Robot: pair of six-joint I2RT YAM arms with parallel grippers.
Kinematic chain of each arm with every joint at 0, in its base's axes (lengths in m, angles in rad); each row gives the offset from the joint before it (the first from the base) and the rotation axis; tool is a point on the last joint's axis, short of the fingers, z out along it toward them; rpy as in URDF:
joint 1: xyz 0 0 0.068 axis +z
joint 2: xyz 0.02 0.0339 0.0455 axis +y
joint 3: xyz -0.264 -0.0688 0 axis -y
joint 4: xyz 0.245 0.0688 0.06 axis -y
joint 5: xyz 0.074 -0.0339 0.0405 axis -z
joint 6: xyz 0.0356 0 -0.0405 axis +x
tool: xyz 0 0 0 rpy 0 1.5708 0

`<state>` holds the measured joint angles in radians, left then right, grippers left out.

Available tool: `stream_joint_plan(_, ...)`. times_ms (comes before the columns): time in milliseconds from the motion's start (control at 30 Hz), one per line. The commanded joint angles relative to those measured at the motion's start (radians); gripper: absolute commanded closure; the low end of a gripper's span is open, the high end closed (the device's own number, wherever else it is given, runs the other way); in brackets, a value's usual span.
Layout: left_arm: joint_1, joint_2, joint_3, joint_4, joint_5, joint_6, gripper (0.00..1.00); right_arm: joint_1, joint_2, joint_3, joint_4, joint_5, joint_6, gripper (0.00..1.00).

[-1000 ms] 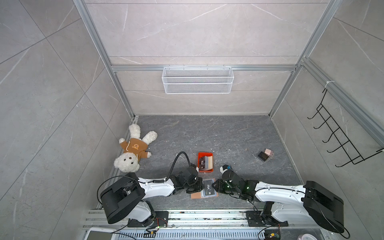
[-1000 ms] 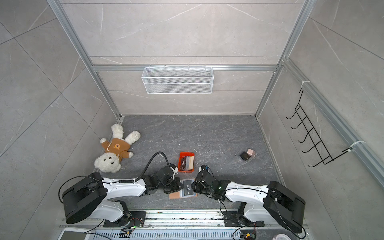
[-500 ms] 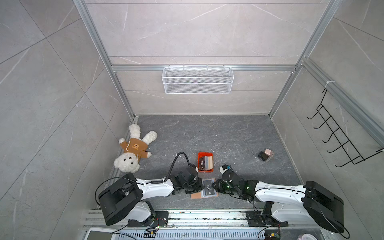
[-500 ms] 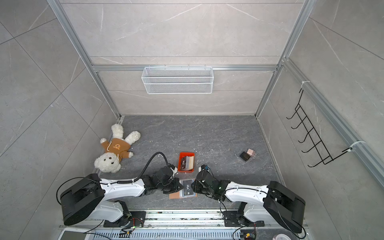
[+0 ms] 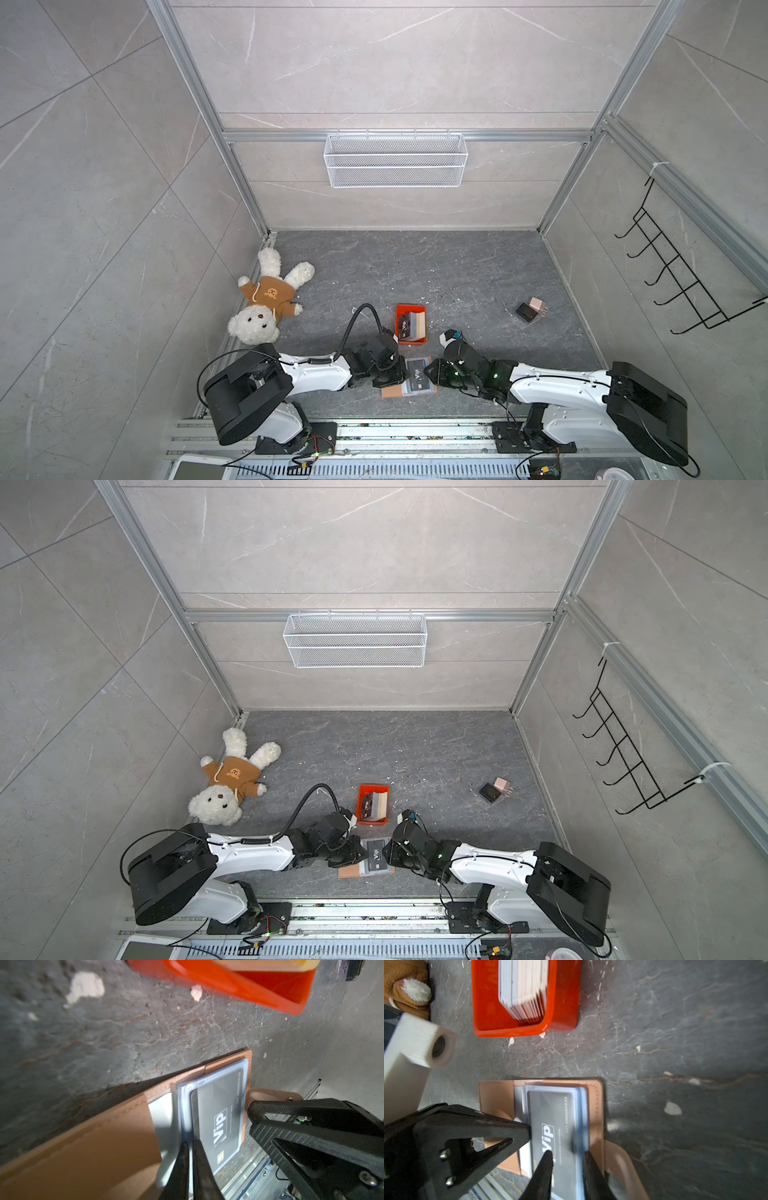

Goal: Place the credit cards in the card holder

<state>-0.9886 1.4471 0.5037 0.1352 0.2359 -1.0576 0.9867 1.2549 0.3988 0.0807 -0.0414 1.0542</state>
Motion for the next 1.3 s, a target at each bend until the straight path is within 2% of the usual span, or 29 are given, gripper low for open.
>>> stream_joint_plan(0, -0.004, 0.018, 0.018, -0.011, -0.01, 0.014, 0.92, -0.006, 0.001, 0.009, -0.016, 0.011, -0.016, 0.72)
stream_joint_plan(467, -0.008, 0.03, 0.016, -0.013, -0.013, 0.013, 0.92, -0.006, 0.01, 0.014, -0.053, 0.029, -0.013, 0.7)
stream_joint_plan(600, -0.008, -0.005, 0.015, -0.034, -0.026, 0.01, 0.98, -0.005, 0.005, 0.015, -0.063, 0.034, -0.014, 0.7)
stream_joint_plan(767, -0.008, -0.068, 0.027, -0.075, -0.043, 0.017, 0.98, -0.005, 0.008, 0.021, -0.063, 0.034, -0.017, 0.7)
stream_joint_plan(1267, -0.01, -0.019, 0.049, -0.028, 0.001, 0.031, 0.85, -0.005, 0.003, 0.02, -0.058, 0.026, -0.02, 0.7)
